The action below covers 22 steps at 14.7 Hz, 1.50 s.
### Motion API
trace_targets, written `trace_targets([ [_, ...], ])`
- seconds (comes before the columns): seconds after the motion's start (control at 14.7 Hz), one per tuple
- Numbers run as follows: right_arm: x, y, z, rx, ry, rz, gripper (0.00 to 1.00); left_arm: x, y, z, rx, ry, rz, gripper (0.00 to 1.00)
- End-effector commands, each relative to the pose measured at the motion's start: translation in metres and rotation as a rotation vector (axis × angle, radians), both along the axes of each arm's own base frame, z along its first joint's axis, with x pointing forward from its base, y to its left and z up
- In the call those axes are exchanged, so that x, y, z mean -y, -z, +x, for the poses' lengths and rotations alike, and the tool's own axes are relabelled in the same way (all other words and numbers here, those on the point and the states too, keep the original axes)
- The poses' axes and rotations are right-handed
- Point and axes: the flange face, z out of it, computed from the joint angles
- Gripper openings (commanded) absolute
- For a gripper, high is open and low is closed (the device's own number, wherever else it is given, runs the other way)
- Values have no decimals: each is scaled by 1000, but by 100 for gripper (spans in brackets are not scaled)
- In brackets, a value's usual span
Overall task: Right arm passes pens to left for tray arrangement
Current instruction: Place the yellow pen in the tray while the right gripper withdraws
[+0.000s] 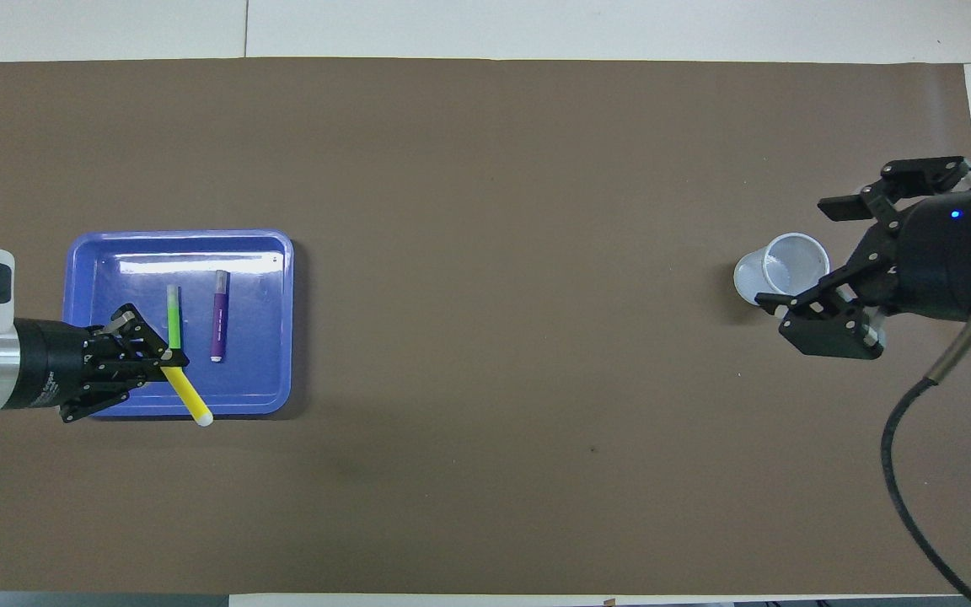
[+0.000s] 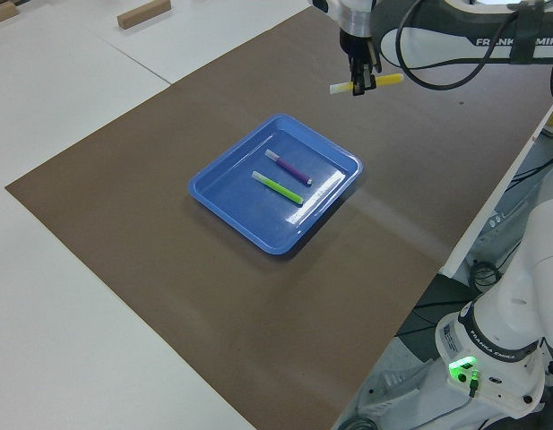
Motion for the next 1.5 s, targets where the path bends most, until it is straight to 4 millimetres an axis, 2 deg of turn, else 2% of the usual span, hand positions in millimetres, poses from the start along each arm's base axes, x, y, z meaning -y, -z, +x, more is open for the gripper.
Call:
trace_targets([
  [0.0,24,1,9,16,141,-86,100,-35,54,32,-1,206,83,0],
  [0.07,37,5,14,8,188,-90,100,-46,76,42,1,301,140,0],
  [0.2,48,14,28,5,306,-83,100,-62,115,61,24,454,204,0],
  [0.27,62,16,32,-1,395,-78,100,-67,134,69,26,516,235,0],
  [0.34,66,21,37,-14,478,-60,100,-79,148,74,33,539,266,0],
  [0.48,69,32,46,-31,574,-81,100,-90,165,82,47,587,296,0],
  [0.61,77,28,59,-33,623,-88,100,-96,177,87,69,605,303,0],
  [0.68,83,26,64,-49,648,-90,100,-110,183,87,68,588,297,0],
  [0.82,97,28,66,-84,710,-89,100,-114,188,87,70,596,293,0],
  [1.02,96,37,62,-164,844,-80,100,-113,189,86,72,596,293,0],
  [1.09,95,36,63,-175,869,-77,100,-113,190,85,72,595,293,23],
  [1.16,94,36,65,-186,883,-76,100,-112,190,85,72,596,293,99],
  [1.43,93,40,52,-286,991,-95,100,-113,190,86,75,596,294,100],
])
